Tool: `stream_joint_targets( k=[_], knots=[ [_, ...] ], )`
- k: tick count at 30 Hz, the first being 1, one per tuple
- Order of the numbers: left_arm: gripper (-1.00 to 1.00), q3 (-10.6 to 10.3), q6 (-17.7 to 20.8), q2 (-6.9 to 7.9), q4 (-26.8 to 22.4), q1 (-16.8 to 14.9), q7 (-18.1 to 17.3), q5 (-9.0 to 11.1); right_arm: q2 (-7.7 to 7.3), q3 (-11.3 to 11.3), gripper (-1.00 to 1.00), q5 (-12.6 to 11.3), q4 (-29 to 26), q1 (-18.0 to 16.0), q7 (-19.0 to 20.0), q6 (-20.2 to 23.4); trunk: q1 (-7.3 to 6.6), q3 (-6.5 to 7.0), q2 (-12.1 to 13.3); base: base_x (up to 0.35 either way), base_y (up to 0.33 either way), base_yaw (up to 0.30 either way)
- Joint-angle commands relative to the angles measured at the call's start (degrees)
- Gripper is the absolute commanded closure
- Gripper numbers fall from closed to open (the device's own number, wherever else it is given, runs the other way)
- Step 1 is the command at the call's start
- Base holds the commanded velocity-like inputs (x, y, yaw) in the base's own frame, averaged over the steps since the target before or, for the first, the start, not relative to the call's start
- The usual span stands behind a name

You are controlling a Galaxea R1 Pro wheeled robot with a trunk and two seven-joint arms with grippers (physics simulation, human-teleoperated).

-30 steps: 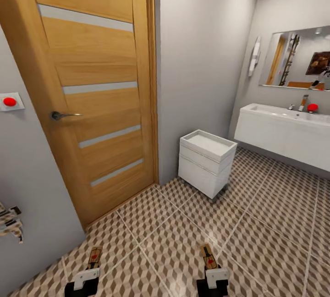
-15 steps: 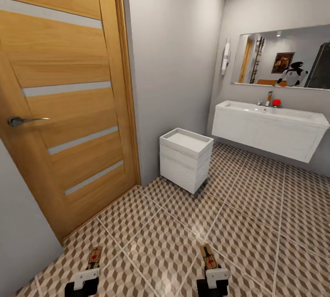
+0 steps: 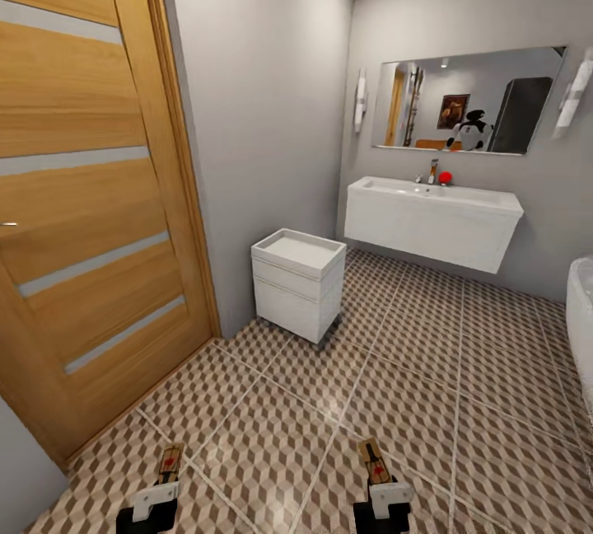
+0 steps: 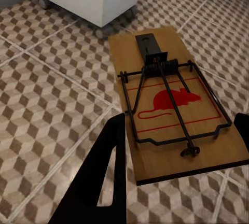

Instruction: Take the four mousetraps from the cabinet in the bathroom and place them on the bathroom floor. Make sure all four end up on the same floor surface, and ensure that at least two of them are either under or directly next to the same bathroom sink.

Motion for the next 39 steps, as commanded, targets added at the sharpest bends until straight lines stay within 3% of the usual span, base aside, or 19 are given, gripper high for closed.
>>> stream_joint_targets(
  k=[1,39],
  knots=[
    [1.00,-0.4,-0.2,-0.02,0.1,0.0,0.6,-0.4,0.01,0.2,1.00,0.5,0.1,-0.1,-0.6,0.0,0.00,-0.08,0.0,0.000,0.000,-0.295],
    [1.00,-0.4,-0.2,-0.02,0.1,0.0,0.6,-0.4,0.01,0.2,1.00,0.5,0.1,-0.1,-0.6,0.0,0.00,-1.27,0.0,0.000,0.000,-0.295]
  ],
)
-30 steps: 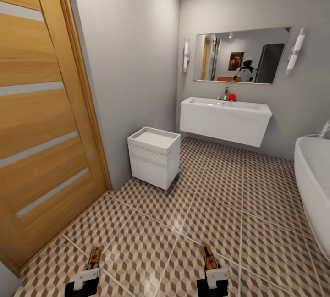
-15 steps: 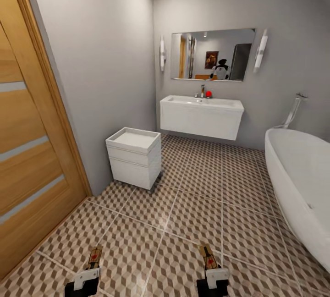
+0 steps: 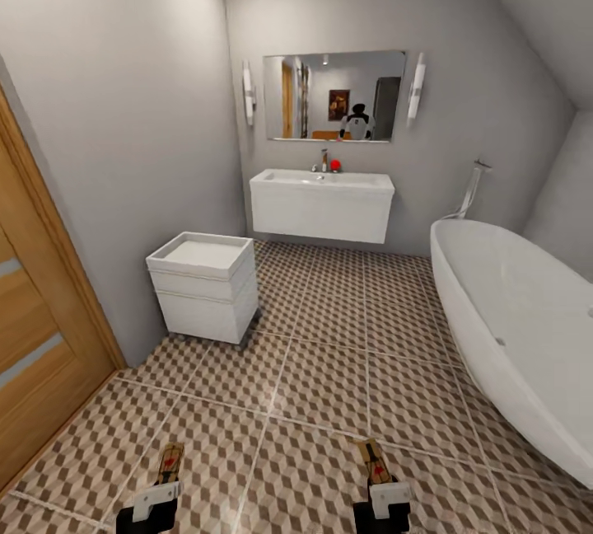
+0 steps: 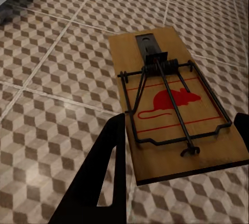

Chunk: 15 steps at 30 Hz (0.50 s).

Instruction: Take the four mousetraps from the cabinet in the bathroom and place them on the bathroom floor. Make sure all four end up on the same floor surface, and ensure that at least two of them are either under or directly next to the same bathroom sink.

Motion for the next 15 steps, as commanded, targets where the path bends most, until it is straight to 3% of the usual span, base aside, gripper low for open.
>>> stream_joint_targets(
  k=[1,15],
  knots=[
    [1.00,-0.4,-0.2,-0.02,0.1,0.0,0.6,-0.4,0.01,0.2,1.00,0.5,0.1,-0.1,-0.6,0.0,0.00,-0.09,0.0,0.000,0.000,-0.295],
    [1.00,-0.4,-0.2,-0.02,0.1,0.0,0.6,-0.4,0.01,0.1,1.00,0.5,0.1,-0.1,-0.6,0.0,0.00,-0.55,0.0,0.000,0.000,-0.294]
  ],
)
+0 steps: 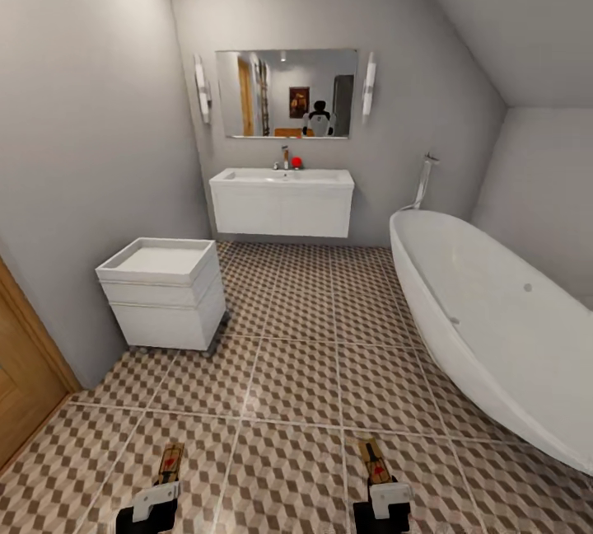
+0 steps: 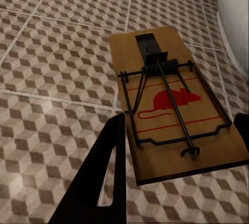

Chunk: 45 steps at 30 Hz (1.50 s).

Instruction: Take the four mousetraps from the cabinet in the bathroom and place them on the bathroom floor. Make sure all four end up on the same floor surface, and ensure that at least two of them are either under or directly next to the same bathroom sink.

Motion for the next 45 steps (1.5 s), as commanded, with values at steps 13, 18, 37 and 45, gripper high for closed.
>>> stream_joint_targets(
  k=[13,18,37,45],
  knots=[
    [1.00,-0.4,-0.2,-0.02,0.1,0.0,0.6,-0.4,0.01,0.2,1.00,0.5,0.1,-0.1,-0.6,0.0,0.00,-0.14,0.0,0.073,0.000,-0.062],
    [1.00,-0.4,-0.2,-0.02,0.1,0.0,0.6,-0.4,0.01,0.2,1.00,0.5,0.1,-0.1,-0.6,0.0,0.00,-0.14,0.0,0.307,0.000,0.000],
    [1.00,-0.4,-0.2,-0.02,0.1,-0.1,0.6,-0.4,0.01,0.2,1.00,0.5,0.1,-0.1,-0.7,0.0,0.00,-0.14,0.0,0.341,-0.002,0.000],
    [1.00,-0.4,-0.2,-0.02,0.1,0.0,0.6,-0.4,0.01,0.2,1.00,0.5,0.1,-0.1,-0.7,0.0,0.00,-0.14,0.0,0.342,-0.063,-0.085]
  ],
)
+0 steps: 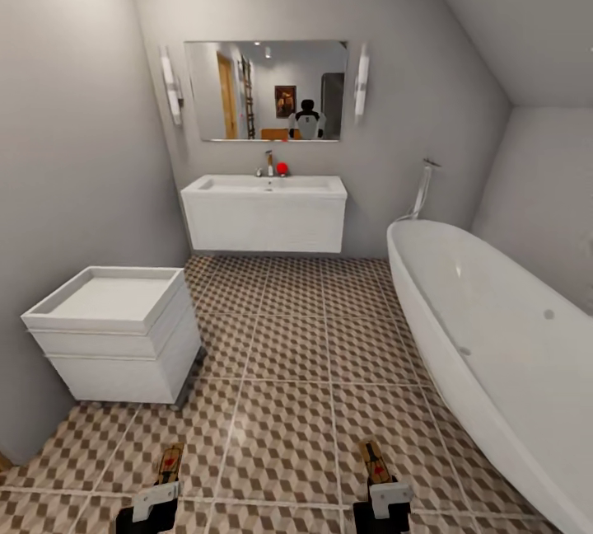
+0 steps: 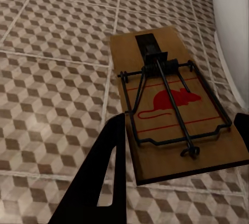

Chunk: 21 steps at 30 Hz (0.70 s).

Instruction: Take the four mousetraps from the cabinet in the bathroom and place them on the bathroom floor. Make sure all four end up on the same floor surface, and ensure that at least two of them are either under or directly next to the same bathroom sink.

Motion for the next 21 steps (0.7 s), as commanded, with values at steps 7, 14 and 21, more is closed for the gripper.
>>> stream_joint_targets(
  k=[7,14,21],
  knots=[
    [1.00,-0.4,-0.2,-0.02,0.1,0.0,0.6,-0.4,0.00,0.2,1.00,0.5,0.1,0.0,-0.6,0.0,0.03,-0.05,0.0,0.342,-0.009,-0.121],
    [1.00,-0.4,-0.2,-0.02,0.1,0.0,0.6,-0.4,0.00,0.2,1.00,0.5,0.1,-0.1,-0.6,0.0,0.03,-0.05,0.0,0.342,0.000,-0.010],
    [1.00,-0.4,-0.2,-0.02,0.1,0.0,0.6,-0.4,0.00,0.2,1.00,0.5,0.1,0.0,-0.6,0.0,0.03,-0.05,0.0,0.342,0.000,0.000]
  ],
)
